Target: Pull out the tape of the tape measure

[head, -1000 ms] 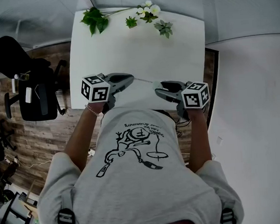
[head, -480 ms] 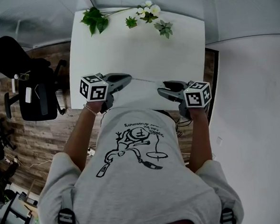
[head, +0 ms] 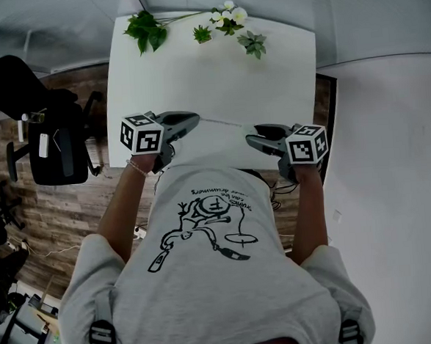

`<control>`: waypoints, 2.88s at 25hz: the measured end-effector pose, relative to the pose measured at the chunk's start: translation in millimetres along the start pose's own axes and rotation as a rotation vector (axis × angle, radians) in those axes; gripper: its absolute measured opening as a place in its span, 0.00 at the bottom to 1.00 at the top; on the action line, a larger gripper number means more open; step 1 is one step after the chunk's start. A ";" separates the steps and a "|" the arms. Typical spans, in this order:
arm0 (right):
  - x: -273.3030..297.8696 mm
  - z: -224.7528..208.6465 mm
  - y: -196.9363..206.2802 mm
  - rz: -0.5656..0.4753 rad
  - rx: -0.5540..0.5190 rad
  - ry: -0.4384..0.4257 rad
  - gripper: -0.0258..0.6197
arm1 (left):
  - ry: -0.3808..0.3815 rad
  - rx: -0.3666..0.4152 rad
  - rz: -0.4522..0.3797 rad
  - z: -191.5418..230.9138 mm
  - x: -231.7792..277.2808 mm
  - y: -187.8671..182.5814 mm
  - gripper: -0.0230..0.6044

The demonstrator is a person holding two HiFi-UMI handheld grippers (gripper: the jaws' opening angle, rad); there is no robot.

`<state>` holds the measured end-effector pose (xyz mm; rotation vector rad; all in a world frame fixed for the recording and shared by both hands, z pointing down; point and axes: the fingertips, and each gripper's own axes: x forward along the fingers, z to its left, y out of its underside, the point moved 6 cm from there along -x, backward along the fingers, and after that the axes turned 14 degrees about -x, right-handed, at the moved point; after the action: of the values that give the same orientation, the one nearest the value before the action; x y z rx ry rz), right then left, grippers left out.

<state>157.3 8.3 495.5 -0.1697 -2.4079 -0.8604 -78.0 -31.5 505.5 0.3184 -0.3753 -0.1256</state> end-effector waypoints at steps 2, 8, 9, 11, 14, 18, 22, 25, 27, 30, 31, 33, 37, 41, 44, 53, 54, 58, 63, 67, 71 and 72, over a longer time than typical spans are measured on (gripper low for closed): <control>-2.2 -2.4 1.5 0.001 0.006 0.008 0.37 | -0.007 -0.004 -0.007 1.7 -2.1 -1.3 0.07; -9.3 -7.4 4.2 -0.004 0.018 0.024 0.37 | -0.028 -0.014 -0.021 8.9 -11.1 -3.7 0.07; -10.0 -8.0 4.6 -0.002 0.018 0.026 0.37 | -0.029 -0.015 -0.023 9.7 -11.9 -4.0 0.07; -11.2 -8.9 5.2 0.000 0.019 0.029 0.37 | -0.033 -0.017 -0.027 10.8 -13.1 -4.9 0.07; -12.2 -9.7 5.1 0.003 0.021 0.029 0.37 | -0.039 -0.019 -0.030 12.8 -14.7 -6.6 0.07; -14.0 -11.1 5.6 0.002 0.024 0.032 0.37 | -0.047 -0.021 -0.031 15.3 -17.3 -7.2 0.07; -15.7 -13.8 4.8 -0.001 0.029 0.034 0.37 | -0.058 -0.025 -0.042 19.3 -20.6 -10.7 0.07; -15.3 -15.1 4.9 0.000 0.030 0.032 0.37 | -0.064 -0.025 -0.043 21.9 -22.6 -12.3 0.07; -15.0 -14.7 5.7 0.002 0.030 0.032 0.37 | -0.067 -0.024 -0.043 22.2 -23.6 -11.8 0.07; -15.5 -13.1 6.5 0.003 0.032 0.031 0.37 | -0.071 -0.027 -0.047 22.0 -26.1 -10.9 0.07; -15.8 -13.3 6.8 0.004 0.033 0.032 0.37 | -0.073 -0.028 -0.048 22.4 -26.9 -10.9 0.07; -16.5 -15.0 8.2 0.007 0.035 0.036 0.37 | -0.081 -0.030 -0.052 24.3 -28.5 -10.9 0.07; -18.1 -19.1 10.9 0.012 0.044 0.044 0.37 | -0.095 -0.040 -0.062 31.2 -34.1 -12.7 0.07; -19.9 -19.2 11.9 0.014 0.049 0.049 0.37 | -0.107 -0.043 -0.067 34.0 -40.1 -14.3 0.07; -21.4 -19.1 13.8 0.013 0.051 0.053 0.37 | -0.113 -0.045 -0.074 35.4 -43.7 -14.2 0.07; -23.3 -22.1 17.0 0.016 0.058 0.061 0.37 | -0.128 -0.048 -0.074 42.4 -48.1 -15.6 0.07; -23.6 -22.1 17.2 0.016 0.059 0.061 0.37 | -0.129 -0.048 -0.074 42.9 -48.6 -15.8 0.07; -25.8 -23.1 18.0 0.016 0.062 0.065 0.37 | -0.138 -0.051 -0.080 45.8 -52.1 -17.0 0.07; -27.0 -24.0 18.6 0.019 0.065 0.063 0.37 | -0.144 -0.052 -0.077 48.6 -54.2 -17.3 0.07; -27.8 -24.0 19.1 0.020 0.068 0.065 0.37 | -0.151 -0.055 -0.079 50.2 -56.7 -16.7 0.07; -30.8 -27.0 22.2 0.022 0.073 0.078 0.37 | -0.168 -0.062 -0.093 54.9 -62.0 -17.8 0.07; -31.7 -27.5 22.7 0.021 0.075 0.079 0.37 | -0.171 -0.063 -0.096 55.9 -63.3 -18.2 0.07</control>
<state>203.3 11.3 507.6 -0.1297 -2.3562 -0.7517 -158.8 -53.0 527.2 0.2640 -0.5248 -0.2595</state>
